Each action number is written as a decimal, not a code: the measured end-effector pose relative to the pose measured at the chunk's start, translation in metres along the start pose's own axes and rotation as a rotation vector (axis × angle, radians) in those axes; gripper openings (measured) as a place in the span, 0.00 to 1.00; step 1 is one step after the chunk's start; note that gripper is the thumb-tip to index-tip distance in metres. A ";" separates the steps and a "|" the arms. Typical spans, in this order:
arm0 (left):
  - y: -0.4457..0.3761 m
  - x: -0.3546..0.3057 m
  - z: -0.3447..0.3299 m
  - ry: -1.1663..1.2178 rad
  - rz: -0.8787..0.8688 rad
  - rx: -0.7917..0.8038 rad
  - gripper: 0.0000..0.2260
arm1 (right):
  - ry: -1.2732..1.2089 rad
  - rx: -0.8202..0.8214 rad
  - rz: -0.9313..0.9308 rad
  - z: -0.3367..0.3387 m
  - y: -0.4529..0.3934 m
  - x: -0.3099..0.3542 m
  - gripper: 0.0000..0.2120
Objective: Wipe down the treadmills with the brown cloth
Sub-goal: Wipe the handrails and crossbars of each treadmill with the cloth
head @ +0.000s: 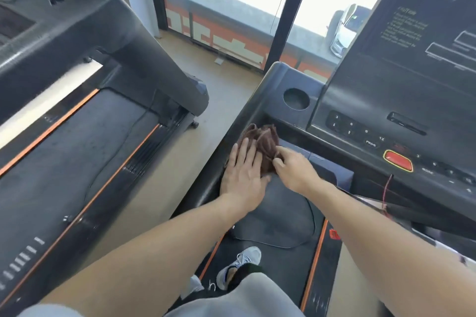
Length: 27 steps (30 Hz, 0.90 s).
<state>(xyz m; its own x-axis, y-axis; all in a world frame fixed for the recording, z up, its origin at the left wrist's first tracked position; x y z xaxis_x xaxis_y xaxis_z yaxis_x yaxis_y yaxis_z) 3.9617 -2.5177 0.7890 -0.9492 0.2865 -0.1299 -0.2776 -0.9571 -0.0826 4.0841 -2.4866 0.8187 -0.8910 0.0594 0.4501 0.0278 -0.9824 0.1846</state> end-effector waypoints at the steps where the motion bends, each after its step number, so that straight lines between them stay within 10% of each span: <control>1: 0.009 -0.004 -0.003 0.054 0.019 0.011 0.34 | -0.021 -0.046 0.006 -0.001 0.003 0.000 0.11; 7: 0.049 -0.012 -0.027 0.715 0.395 0.245 0.36 | 0.037 -0.164 0.040 -0.002 0.016 0.007 0.21; 10: 0.052 0.002 -0.026 0.925 0.611 0.117 0.28 | -0.021 -0.178 0.021 0.004 0.019 -0.003 0.23; 22: -0.006 -0.008 -0.006 1.063 0.938 -0.248 0.05 | -0.298 0.192 0.268 0.020 0.012 -0.043 0.28; 27: -0.008 -0.019 0.003 1.039 0.963 -0.468 0.07 | -0.613 0.210 -0.003 0.020 -0.004 -0.067 0.18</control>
<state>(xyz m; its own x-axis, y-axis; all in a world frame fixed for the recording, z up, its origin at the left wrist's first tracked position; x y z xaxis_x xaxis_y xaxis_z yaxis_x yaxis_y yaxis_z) 3.9813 -2.5151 0.7948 -0.1532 -0.3371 -0.9289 0.6411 -0.7493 0.1662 4.1528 -2.4830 0.8056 -0.4722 0.2130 0.8554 0.1691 -0.9305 0.3250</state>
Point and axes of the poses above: each hand's wrist, its own y-axis away from the middle knuckle, its own z-axis out of the back of the hand, x = y × z, the point moved 7 cm from there along -y, towards the middle knuckle, and after that the axes turned 8 degrees about -x, right-handed, at the moved point
